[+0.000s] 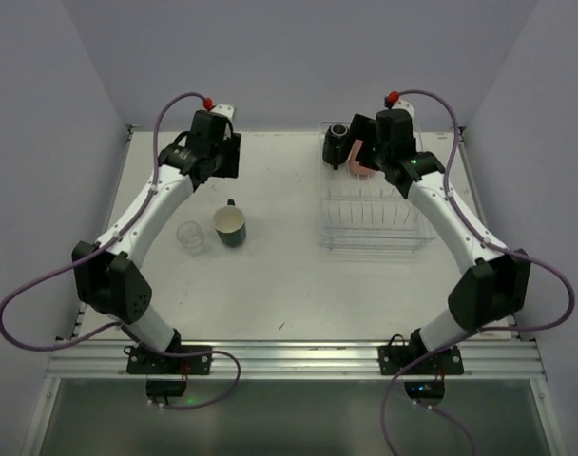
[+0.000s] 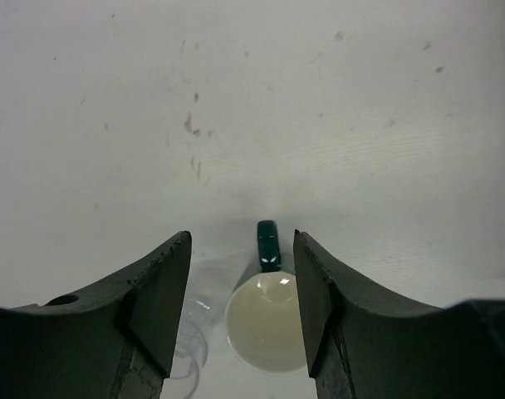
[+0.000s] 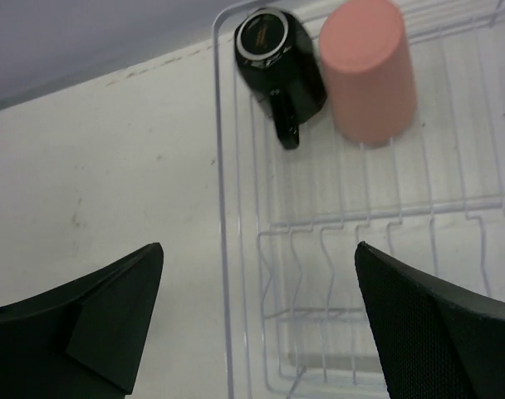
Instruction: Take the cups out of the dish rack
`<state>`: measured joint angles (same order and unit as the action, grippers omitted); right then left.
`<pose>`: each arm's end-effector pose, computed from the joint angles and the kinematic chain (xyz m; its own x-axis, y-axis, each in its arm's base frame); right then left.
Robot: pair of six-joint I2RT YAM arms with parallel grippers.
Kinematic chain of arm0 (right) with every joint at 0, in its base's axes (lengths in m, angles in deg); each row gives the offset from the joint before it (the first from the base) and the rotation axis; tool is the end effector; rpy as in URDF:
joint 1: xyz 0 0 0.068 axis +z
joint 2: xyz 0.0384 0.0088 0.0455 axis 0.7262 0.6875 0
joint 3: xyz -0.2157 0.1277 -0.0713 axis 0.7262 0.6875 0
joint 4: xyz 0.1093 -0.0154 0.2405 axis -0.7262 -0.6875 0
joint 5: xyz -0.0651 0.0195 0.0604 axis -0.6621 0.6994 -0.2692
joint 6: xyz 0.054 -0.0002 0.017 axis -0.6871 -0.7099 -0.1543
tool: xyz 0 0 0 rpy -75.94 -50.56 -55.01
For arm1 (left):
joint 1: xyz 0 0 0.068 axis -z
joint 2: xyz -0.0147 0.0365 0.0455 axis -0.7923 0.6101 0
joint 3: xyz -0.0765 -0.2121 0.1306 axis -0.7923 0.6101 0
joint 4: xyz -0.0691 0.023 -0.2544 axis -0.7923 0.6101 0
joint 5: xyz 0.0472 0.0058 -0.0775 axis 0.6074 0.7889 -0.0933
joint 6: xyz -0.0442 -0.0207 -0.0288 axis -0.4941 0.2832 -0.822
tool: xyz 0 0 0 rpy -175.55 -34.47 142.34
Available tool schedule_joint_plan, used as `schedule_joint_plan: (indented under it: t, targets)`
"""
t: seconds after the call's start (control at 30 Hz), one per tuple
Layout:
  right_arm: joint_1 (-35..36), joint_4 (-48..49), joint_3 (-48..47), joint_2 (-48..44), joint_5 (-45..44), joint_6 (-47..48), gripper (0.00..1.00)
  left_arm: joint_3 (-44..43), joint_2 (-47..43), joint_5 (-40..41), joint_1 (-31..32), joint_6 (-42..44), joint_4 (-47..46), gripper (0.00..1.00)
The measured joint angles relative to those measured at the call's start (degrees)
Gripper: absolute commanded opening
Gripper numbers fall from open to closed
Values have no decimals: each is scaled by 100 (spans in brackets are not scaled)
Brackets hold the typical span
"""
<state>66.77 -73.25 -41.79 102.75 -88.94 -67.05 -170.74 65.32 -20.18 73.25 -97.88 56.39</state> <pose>0.3353 0.1174 0.3514 -0.5005 0.3661 -0.7845 0.0425 0.9155 0.4001 0.3570 -0.1255 0.3263 -0.6991 0.0708 -0.7115 0.0563 0.9974 0.0439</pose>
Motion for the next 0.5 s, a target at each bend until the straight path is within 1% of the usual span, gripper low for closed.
schedule_joint_plan:
  t: [0.13,0.23,0.37,0.5]
  targets:
    - [-155,-142,-1091,1180,-654,398,99,975,-1045,-745,31,-363,-1051,57]
    - [-205,-184,-1687,1978,-1095,739,99,1727,-1661,-1370,66,-695,-1757,58]
    - [-258,-225,-2201,2739,-1449,1137,99,2406,-2124,-2028,109,-1115,-2555,59]
    - [-348,-234,-2496,3152,-1606,1401,99,2745,-2334,-2452,151,-1364,-3091,60]
